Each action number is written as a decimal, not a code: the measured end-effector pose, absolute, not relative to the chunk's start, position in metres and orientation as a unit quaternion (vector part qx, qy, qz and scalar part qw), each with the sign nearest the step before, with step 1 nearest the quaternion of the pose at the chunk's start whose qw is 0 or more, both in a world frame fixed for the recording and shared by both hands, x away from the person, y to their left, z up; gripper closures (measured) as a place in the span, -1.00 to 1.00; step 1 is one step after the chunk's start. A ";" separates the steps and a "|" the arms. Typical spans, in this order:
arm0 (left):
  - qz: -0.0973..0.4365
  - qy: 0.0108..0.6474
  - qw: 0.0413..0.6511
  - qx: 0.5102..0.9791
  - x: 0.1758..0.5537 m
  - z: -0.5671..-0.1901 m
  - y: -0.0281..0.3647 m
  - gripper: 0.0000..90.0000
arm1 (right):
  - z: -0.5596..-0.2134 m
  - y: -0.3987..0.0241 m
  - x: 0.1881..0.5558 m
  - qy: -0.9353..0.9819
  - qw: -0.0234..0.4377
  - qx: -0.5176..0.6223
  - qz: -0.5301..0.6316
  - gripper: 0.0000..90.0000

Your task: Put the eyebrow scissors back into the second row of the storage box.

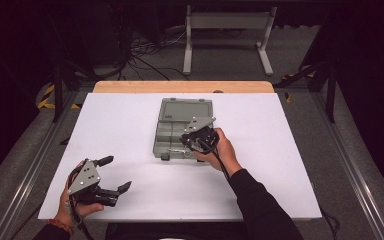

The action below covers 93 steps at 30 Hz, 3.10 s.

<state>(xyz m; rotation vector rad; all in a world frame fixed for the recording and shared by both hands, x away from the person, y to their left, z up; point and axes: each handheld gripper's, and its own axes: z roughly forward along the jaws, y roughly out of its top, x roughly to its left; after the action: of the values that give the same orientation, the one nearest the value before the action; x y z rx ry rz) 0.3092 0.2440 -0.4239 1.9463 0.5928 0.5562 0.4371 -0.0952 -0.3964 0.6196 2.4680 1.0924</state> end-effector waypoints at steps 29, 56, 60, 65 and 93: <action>0.228 0.245 0.490 0.805 0.310 -0.424 0.244 -0.89 | -0.376 -0.121 0.414 0.842 0.228 0.235 0.428 0.33; 0.229 0.246 0.492 0.803 0.310 -0.424 0.245 -0.90 | -0.373 -0.139 0.405 0.807 0.279 0.269 0.446 -0.87; 0.229 0.244 0.491 0.804 0.309 -0.424 0.244 -0.90 | -0.370 -0.144 0.402 0.799 0.287 0.269 0.455 -0.87; 0.227 0.245 0.491 0.805 0.310 -0.424 0.245 -0.91 | -0.367 -0.150 0.398 0.796 0.297 0.270 0.454 -0.86; 0.229 0.243 0.490 0.806 0.311 -0.425 0.246 -0.92 | -0.360 -0.179 0.374 0.796 0.322 0.260 0.442 -0.84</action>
<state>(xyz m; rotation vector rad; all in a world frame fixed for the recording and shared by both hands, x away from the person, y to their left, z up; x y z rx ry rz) 0.3106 0.2464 -0.4249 1.9569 0.5912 0.5553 0.3742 -0.1785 -0.3602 0.6825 2.0901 1.1594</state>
